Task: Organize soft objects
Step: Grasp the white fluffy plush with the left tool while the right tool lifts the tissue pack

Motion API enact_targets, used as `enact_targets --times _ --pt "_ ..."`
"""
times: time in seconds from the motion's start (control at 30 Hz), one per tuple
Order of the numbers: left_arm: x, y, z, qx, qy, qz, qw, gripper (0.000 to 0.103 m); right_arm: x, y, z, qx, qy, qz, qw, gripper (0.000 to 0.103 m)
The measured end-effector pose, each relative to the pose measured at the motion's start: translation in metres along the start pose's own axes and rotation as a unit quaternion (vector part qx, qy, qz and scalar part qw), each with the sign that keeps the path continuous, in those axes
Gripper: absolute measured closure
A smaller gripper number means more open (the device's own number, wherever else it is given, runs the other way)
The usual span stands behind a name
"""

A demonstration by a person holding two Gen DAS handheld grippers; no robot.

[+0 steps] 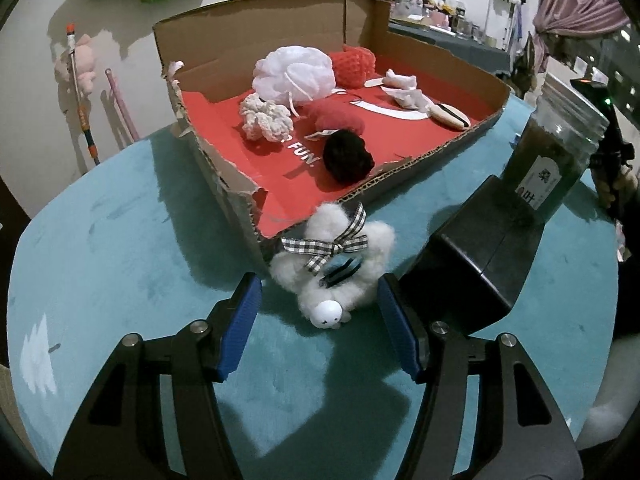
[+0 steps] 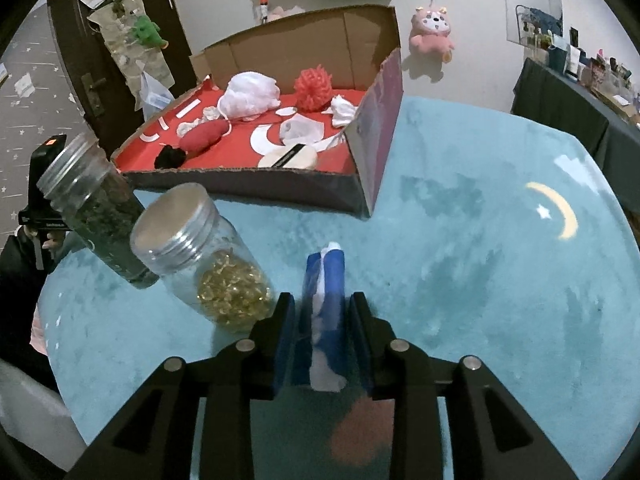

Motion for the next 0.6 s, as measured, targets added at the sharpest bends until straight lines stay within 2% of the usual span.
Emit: enact_targets --times 0.07,0.1,0.13,0.17,0.27,0.6 --pt "0.001 0.002 0.0 0.0 0.004 -0.002 1.0 0.072 -0.002 0.002 0.001 0.0 -0.005 0.0 1.0 0.075" --pt "0.002 0.003 0.0 -0.001 0.005 -0.006 1.0 0.072 -0.002 0.003 0.001 0.0 -0.007 0.0 1.0 0.079" --pt "0.004 0.003 -0.001 -0.004 0.005 -0.015 0.9999 0.072 -0.002 0.003 0.001 0.002 -0.008 0.0 1.0 0.08" --pt "0.006 0.003 -0.002 -0.004 0.006 -0.017 0.9998 0.077 -0.003 0.002 0.002 0.003 -0.009 0.001 1.0 0.08" --pt "0.009 0.0 -0.002 0.002 0.016 -0.015 0.9998 0.082 -0.004 0.0 0.003 0.008 -0.009 -0.002 1.0 0.082" --pt "0.006 -0.019 -0.001 0.022 -0.009 -0.019 0.9995 0.087 -0.007 -0.012 0.009 0.025 -0.009 -0.009 1.0 0.082"
Point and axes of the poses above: each gripper's, at about its wrist camera, not at the fingertips, and y roughly the way its jaws point, x to its right, z to its top, the point moved 9 cm from there along y, roughly the way its jaws point, and after that the axes turned 13 degrees about -y, right-handed, at the moved point
